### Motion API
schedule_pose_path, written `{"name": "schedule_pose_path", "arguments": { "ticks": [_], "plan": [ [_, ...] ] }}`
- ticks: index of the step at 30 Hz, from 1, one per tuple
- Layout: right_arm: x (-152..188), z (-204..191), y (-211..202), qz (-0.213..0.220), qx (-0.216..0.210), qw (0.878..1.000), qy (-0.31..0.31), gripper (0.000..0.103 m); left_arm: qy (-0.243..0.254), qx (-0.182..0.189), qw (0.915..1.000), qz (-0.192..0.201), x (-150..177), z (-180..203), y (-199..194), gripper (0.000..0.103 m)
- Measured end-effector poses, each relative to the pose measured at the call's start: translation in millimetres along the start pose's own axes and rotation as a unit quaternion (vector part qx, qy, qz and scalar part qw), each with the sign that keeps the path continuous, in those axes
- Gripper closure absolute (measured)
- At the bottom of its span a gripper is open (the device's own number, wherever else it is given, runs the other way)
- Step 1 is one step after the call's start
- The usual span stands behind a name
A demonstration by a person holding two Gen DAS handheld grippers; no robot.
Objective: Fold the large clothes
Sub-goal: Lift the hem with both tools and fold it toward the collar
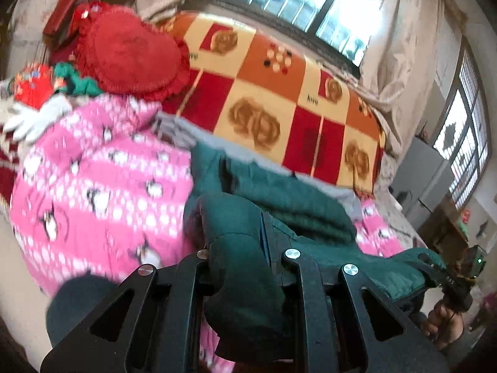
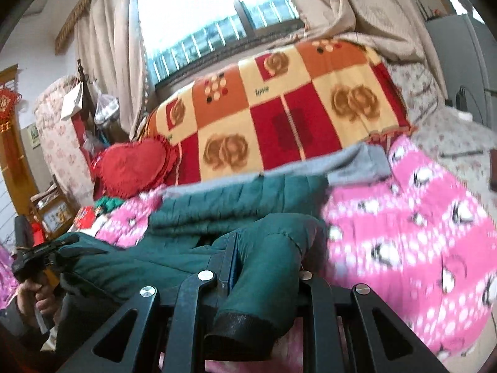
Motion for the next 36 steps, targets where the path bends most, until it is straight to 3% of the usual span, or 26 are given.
{"name": "schedule_pose_path", "arguments": {
  "ticks": [13,22,29,36],
  "plan": [
    [-47.0,2.8,58.1,0.050,0.031,0.998,-0.025,0.086,-0.006,-0.022,0.9984,0.052,-47.3,8.5,54.1,0.090],
    [-64.1,22.0,151.1,0.046,0.058,0.997,-0.021,0.086,0.004,-0.043,0.9970,0.064,-75.8,12.4,129.9,0.090],
    [-45.2,38.2,222.7,0.004,0.084,0.996,-0.036,0.086,0.023,-0.096,0.9945,0.035,-58.6,-10.6,207.2,0.090],
    [-25.8,51.5,252.5,-0.031,0.098,0.994,-0.039,0.085,0.034,-0.135,0.9902,-0.009,-33.2,-30.6,251.3,0.090]
  ]
}}
Point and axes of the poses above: each gripper's, at about its wrist camera, not at the fingertips, and y roughly the way its jaws point, z to its right, x to its underside, the point moved 6 cm from there along y, roughly the way its jaws point, and after that the axes turned 14 degrees about z, right-handed, at the moved point
